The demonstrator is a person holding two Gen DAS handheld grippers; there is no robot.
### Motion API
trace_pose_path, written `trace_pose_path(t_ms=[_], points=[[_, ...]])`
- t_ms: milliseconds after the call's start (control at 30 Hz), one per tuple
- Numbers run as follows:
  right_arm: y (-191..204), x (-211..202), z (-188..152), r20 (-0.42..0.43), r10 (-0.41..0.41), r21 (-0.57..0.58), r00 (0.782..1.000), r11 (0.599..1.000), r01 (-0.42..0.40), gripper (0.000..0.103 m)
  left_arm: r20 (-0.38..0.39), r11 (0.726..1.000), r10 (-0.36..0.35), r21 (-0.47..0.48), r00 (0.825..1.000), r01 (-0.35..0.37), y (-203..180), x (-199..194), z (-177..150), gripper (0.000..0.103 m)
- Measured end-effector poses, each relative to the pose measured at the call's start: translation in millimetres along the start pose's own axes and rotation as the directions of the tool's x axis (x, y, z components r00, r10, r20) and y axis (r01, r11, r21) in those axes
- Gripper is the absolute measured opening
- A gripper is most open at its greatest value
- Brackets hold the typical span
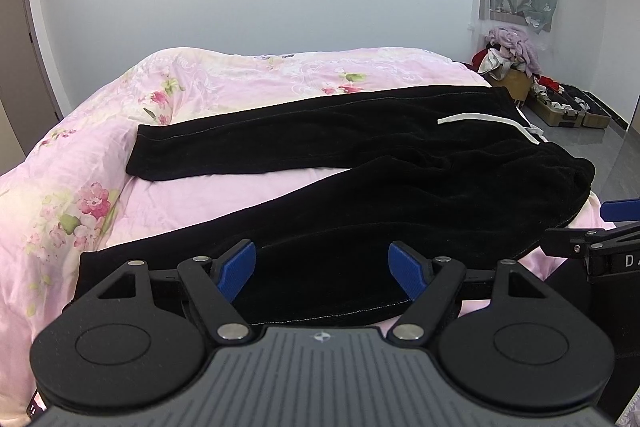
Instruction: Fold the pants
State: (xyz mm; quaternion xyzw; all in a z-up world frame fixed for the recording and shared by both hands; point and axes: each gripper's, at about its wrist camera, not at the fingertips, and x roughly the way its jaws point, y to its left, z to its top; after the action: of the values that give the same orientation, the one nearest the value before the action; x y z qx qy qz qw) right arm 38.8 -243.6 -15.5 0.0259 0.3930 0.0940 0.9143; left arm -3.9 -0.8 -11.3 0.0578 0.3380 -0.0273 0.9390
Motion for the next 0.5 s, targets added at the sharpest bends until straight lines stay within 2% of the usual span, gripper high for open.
trace_pose_path(t_ms=[500], points=[[-0.4, -0.3, -0.5, -0.008, -0.001, 0.016, 1.0, 1.0, 0.001, 0.098, -0.008, 1.0, 0.0, -0.001, 1.0, 0.0, 0.9, 1.6, 1.5, 0.089]])
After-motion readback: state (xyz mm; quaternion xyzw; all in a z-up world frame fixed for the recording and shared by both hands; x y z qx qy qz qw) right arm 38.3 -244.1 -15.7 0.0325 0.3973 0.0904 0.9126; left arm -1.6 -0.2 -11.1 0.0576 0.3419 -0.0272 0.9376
